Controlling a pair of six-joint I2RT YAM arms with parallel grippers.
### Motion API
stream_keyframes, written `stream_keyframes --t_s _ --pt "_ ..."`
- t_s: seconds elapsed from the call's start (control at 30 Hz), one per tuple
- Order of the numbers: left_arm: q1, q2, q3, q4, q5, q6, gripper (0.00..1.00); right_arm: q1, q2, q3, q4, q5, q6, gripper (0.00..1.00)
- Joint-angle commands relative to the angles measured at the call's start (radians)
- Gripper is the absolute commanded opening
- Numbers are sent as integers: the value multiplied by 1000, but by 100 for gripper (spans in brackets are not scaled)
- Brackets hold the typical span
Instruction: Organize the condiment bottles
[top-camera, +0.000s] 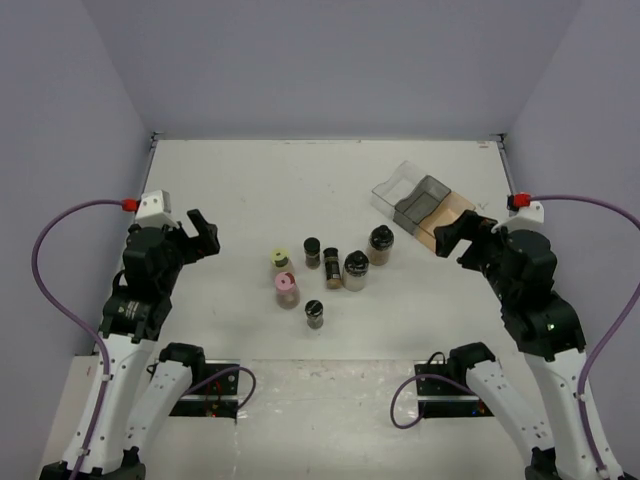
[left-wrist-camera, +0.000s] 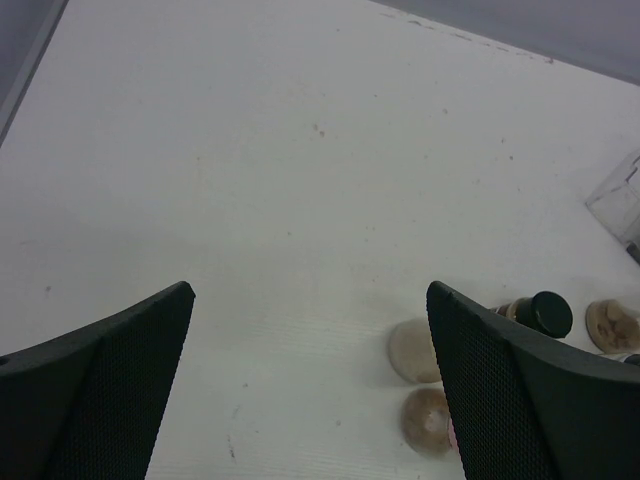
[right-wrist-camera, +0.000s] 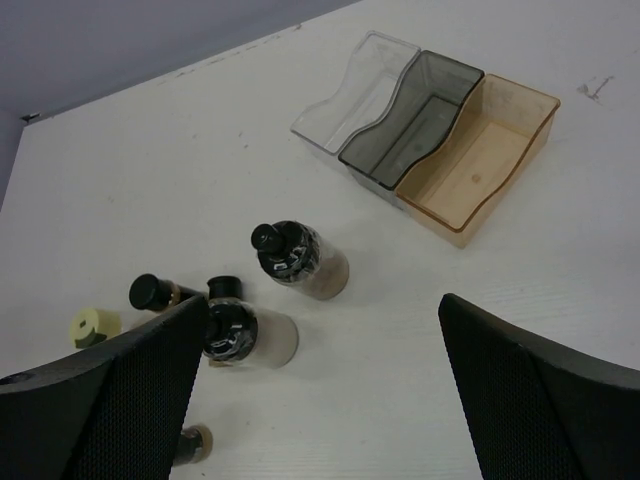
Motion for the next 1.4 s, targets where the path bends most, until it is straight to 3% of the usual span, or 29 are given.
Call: stream_keyframes --t_s 0.0,0.1,0.17,0.27,0.33,0.43,0.6,0.8,1.03,1.23,1.37 --pt "6 1 1 33 11 9 100 0 9 -5 24 4 17 99" --pt "6 1 0 36 17 9 100 0 0 -29 86 -122 34 99" --pt "6 2 -2 35 19 9 100 0 -2 -52 192 -365 43 99" --pt "6 13 0 36 19 9 100 0 27 -68 318 -511 89 99" --pt "6 24 0 36 23 11 100 0 82 -30 323 -485 106 99" --pt "6 27 0 36 28 11 100 13 289 99 205 -363 80 99" --pt "6 42 -2 36 33 12 100 165 653 328 31 -16 -38 99" --pt "6 67 0 35 45 15 100 228 894 370 -16 165 -21 99" --pt "4 67 -2 38 56 15 100 230 989 259 80 74 -46 91" --pt "4 64 -3 38 57 17 100 231 1020 234 114 35 -53 70" --pt "4 67 -3 39 62 17 100 231 1025 236 111 29 -50 72"
